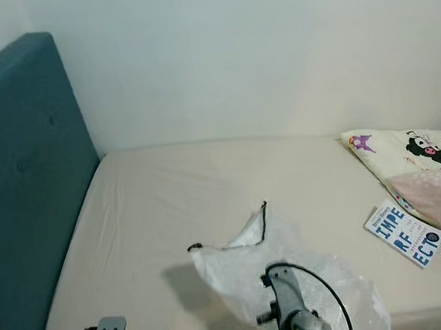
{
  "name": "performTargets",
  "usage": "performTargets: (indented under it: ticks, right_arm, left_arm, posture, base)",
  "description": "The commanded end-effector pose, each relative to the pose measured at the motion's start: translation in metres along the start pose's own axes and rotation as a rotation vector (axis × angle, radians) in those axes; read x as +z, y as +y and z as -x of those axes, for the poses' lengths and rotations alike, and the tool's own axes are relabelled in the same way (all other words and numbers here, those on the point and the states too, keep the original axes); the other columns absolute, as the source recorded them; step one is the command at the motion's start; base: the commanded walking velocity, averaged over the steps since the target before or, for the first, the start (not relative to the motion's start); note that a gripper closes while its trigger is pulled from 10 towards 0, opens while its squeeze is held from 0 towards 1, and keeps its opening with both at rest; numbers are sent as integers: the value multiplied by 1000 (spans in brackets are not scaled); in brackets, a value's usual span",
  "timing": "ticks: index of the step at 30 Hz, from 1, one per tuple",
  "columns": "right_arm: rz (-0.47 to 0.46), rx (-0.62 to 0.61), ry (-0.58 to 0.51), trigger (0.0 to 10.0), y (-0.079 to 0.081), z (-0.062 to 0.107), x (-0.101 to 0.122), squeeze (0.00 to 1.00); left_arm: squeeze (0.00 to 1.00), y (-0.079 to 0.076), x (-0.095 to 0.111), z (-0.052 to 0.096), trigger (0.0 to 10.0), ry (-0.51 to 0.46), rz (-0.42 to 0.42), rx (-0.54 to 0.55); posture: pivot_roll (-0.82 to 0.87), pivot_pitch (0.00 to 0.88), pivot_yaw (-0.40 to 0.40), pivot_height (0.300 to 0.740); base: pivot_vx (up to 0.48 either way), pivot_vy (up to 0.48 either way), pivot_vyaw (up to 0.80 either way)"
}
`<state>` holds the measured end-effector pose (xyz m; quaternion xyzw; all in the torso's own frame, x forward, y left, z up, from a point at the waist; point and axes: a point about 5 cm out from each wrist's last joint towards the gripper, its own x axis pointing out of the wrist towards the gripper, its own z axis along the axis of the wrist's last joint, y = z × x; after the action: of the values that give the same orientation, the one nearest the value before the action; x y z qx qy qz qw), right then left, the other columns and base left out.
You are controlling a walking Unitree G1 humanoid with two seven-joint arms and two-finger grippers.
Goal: Clean up the room
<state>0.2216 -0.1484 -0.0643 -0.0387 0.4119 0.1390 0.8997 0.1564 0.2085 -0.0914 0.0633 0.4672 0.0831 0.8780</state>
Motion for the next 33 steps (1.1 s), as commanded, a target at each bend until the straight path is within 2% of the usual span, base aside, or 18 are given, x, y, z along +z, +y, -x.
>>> performTargets:
  ticks: [1,2,6,10,12,14,19,21,23,25,33]
  right_arm:
    - [33,26,72,10000,7,1,-16,0]
    - [51,36,96,10000,11,2,-22,0]
    - [63,32,121,10000,10,3,-28,0]
    - [31,-11,145,10000,-2,7,-35,0]
    - [23,-25,151,10000,-5,8,-37,0]
    - [-34,-46,143,10000,-9,9,-36,0]
    - [-17,-35,138,10000,-7,8,-33,0]
    - [2,-31,129,10000,-5,6,-29,0]
    - [2,-31,129,10000,-5,6,-29,0]
    - [-26,-11,110,10000,-5,5,-24,0]
    - [-35,-19,26,10000,-9,2,-3,0]
  left_arm:
    - [0,10,-17,3,10000,55,28,35]
    - [0,17,-25,5,10000,75,51,58]
    - [0,24,-39,9,10000,111,75,83]
    - [0,27,-51,14,10000,147,74,93]
    - [0,26,-53,14,10000,153,71,90]
    - [0,26,-50,13,10000,146,70,86]
    - [0,24,-41,10,10000,121,60,78]
    - [0,19,-30,7,10000,91,55,61]
    - [0,19,-30,7,10000,91,55,61]
    - [0,12,-25,5,10000,83,40,44]
    - [0,11,-40,10,10000,122,68,20]
  posture:
    - [105,0,-163,740]
    - [112,0,-165,740]
    - [123,0,-171,740]
    - [132,0,-156,740]
    - [132,0,-156,740]
    - [138,0,-165,740]
    - [137,0,-166,740]
    - [139,0,-168,740]
    - [139,0,-168,740]
    - [148,0,-171,740]
    - [148,0,-166,740]
  base:
    - [-480,0,0]
    - [-442,0,0]
    - [-444,0,0]
    - [-441,0,0]
    - [-439,0,0]
    - [-416,0,0]
    - [-418,0,0]
    - [-381,0,0]
    - [-360,0,0]
    - [-152,0,675]
    - [0,0,646]
